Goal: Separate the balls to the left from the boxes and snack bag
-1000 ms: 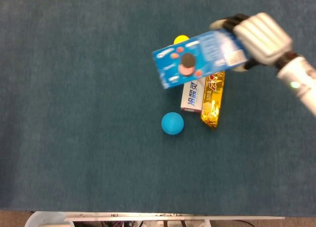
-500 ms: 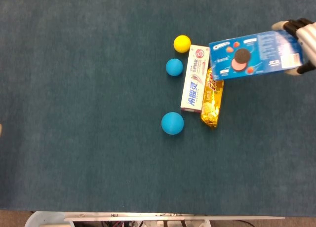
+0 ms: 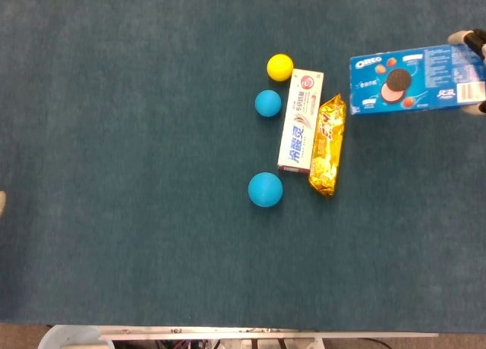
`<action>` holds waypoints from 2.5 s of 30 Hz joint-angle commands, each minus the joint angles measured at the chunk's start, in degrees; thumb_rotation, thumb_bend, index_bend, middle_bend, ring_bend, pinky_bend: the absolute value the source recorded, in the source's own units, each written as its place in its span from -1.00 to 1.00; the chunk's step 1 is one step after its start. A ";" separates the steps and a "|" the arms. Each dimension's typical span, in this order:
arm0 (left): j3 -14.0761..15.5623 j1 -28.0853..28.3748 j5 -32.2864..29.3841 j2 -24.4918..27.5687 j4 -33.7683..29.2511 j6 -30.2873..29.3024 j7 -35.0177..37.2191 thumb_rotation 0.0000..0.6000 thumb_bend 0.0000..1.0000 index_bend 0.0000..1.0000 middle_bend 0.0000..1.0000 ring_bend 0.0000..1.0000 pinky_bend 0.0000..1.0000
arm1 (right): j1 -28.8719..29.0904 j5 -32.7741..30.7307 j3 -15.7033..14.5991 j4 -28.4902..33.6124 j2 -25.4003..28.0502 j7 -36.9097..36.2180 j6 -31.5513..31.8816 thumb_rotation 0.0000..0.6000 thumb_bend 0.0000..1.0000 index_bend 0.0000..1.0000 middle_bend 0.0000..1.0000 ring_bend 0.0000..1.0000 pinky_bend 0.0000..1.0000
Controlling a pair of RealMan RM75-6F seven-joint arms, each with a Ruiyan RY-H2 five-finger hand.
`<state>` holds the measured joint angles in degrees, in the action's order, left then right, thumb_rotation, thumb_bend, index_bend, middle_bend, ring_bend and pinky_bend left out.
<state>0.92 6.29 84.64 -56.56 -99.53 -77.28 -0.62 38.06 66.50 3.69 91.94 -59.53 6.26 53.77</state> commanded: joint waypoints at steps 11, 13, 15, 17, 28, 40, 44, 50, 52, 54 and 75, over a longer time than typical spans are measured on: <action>0.39 -0.86 -0.12 0.29 -0.09 -1.12 0.23 1.00 -0.26 -0.86 -0.78 -0.85 -0.99 | -1.01 8.98 0.33 -0.47 -4.66 -8.04 0.07 1.00 -0.67 0.02 0.01 -0.06 0.21; 0.47 -0.96 0.14 0.40 -0.17 -1.35 0.22 1.00 -0.26 -0.86 -0.78 -0.85 -0.99 | -1.26 10.46 -0.17 -1.46 -6.07 -8.64 0.24 1.00 -0.67 0.02 0.01 -0.06 0.21; 0.49 -1.07 0.22 0.54 -0.24 -1.58 0.27 1.00 -0.26 -0.86 -0.78 -0.85 -0.99 | -1.46 11.56 -0.61 -2.60 -7.31 -8.72 0.41 1.00 -0.67 0.02 0.01 -0.06 0.21; 0.49 -1.19 0.30 0.71 -0.31 -1.83 0.43 1.00 -0.26 -0.86 -0.78 -0.85 -0.99 | -1.65 12.37 -1.06 -3.72 -8.43 -8.74 0.35 1.00 -0.67 0.02 0.01 -0.06 0.21; 0.75 -1.32 0.99 0.91 -0.54 -2.05 0.61 1.00 -0.26 -0.86 -0.78 -0.85 -0.99 | -0.45 11.44 -3.04 -3.50 -6.52 -7.05 -6.80 1.00 -0.69 -0.81 -0.46 -0.52 -0.34; 0.65 -1.06 1.00 0.69 -0.39 -1.75 0.55 1.00 -0.26 -0.86 -0.77 -0.85 -0.99 | -0.01 8.79 -1.77 -1.21 -3.60 -5.61 -8.46 1.00 -0.69 -1.00 -0.80 -0.82 -0.65; 0.44 -0.91 0.82 0.84 -0.36 -1.70 0.64 1.00 -0.26 -0.86 -0.77 -0.85 -0.99 | -0.40 8.58 -0.81 -0.78 -3.15 -6.94 -7.38 1.00 -0.70 -1.00 -0.80 -0.82 -0.65; 0.16 -0.51 0.59 1.26 -0.63 -1.31 0.47 1.00 -0.26 -0.86 -0.77 -0.85 -0.99 | -0.32 8.35 1.25 -0.16 -2.53 -9.84 -6.37 1.00 -0.72 -1.00 -0.70 -0.81 -0.61; 0.17 -0.42 0.62 1.22 -0.76 -1.19 0.36 1.00 -0.26 -0.86 -0.77 -0.85 -0.99 | 0.28 8.32 2.05 0.31 -2.07 -10.35 -6.74 1.00 -0.72 -1.00 -0.64 -0.79 -0.57; 0.21 -0.42 0.68 1.19 -0.85 -1.20 0.18 1.00 -0.26 -0.86 -0.77 -0.85 -0.99 | 0.90 8.29 2.80 0.81 -1.65 -10.37 -6.96 1.00 -0.72 -0.99 -0.58 -0.75 -0.54; 0.78 -0.43 2.75 3.70 -2.86 -1.90 0.52 1.00 -0.26 -0.85 -0.75 -0.85 -0.99 | 8.37 10.27 7.13 11.78 1.74 -11.64 -14.29 1.00 -0.71 -0.48 -0.24 -0.42 -0.18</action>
<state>1.67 5.85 87.35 -52.91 -102.36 -79.18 -0.12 45.48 75.14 10.67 102.51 -58.02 -4.79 40.39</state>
